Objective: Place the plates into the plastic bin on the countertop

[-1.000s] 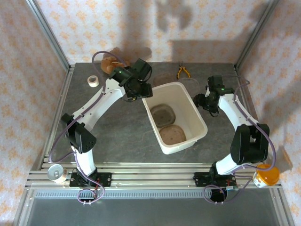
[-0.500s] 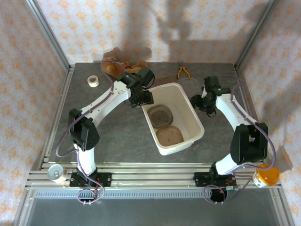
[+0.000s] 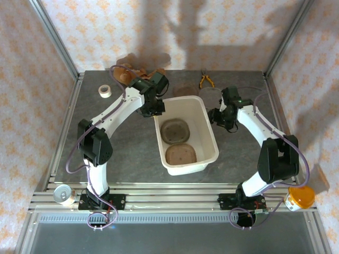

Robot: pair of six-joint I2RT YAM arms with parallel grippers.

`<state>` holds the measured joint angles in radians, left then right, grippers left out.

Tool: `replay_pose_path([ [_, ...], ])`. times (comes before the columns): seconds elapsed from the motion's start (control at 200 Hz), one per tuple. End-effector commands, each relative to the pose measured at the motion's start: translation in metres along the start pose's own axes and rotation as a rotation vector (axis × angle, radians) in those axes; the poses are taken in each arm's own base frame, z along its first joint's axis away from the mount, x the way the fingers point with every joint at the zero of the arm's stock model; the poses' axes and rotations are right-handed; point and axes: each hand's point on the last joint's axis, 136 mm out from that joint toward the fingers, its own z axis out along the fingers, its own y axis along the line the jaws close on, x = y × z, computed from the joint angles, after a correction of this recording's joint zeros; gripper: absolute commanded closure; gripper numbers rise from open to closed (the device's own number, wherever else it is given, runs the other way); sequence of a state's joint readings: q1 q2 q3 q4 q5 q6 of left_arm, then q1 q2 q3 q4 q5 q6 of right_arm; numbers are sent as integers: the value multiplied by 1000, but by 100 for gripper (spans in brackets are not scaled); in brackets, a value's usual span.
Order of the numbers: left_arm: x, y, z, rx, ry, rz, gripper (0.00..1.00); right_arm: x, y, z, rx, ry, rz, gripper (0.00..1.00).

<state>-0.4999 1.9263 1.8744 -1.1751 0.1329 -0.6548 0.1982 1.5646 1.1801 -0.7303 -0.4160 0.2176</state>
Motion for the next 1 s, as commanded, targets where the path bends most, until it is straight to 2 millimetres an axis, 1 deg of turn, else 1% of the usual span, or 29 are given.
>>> replay_pose_path([
  [0.0,-11,25,-4,-111,-27,53,87,-8,10,-1,-28,-17,10,35],
  [0.09,-15,34,-5,-138,-29,73,89,-18,6,-6,12,-52,-5,34],
  [0.12,-17,37,-6,-152,-28,111,90,-22,4,-9,26,-67,-9,33],
  [0.22,-21,48,-11,-213,-26,190,93,-39,-10,-15,46,-114,42,33],
  [0.28,-24,53,-14,-249,-24,238,94,-49,-18,-17,39,-142,80,33],
  [0.4,-26,64,-16,-306,-11,316,94,-66,-33,-16,63,-166,104,33],
  [0.49,-28,76,-18,-344,10,333,97,-76,-39,-12,82,-170,105,33],
  [0.651,-34,101,-22,-386,21,319,97,-93,-45,-3,93,-192,129,33],
  [0.806,-41,117,-23,-397,19,274,97,-105,-52,14,111,-190,163,33],
  [0.906,-43,123,-21,-395,21,246,96,-113,-55,25,111,-196,181,33],
  [0.996,-44,122,-18,-383,14,225,95,-120,-58,33,120,-196,194,34],
])
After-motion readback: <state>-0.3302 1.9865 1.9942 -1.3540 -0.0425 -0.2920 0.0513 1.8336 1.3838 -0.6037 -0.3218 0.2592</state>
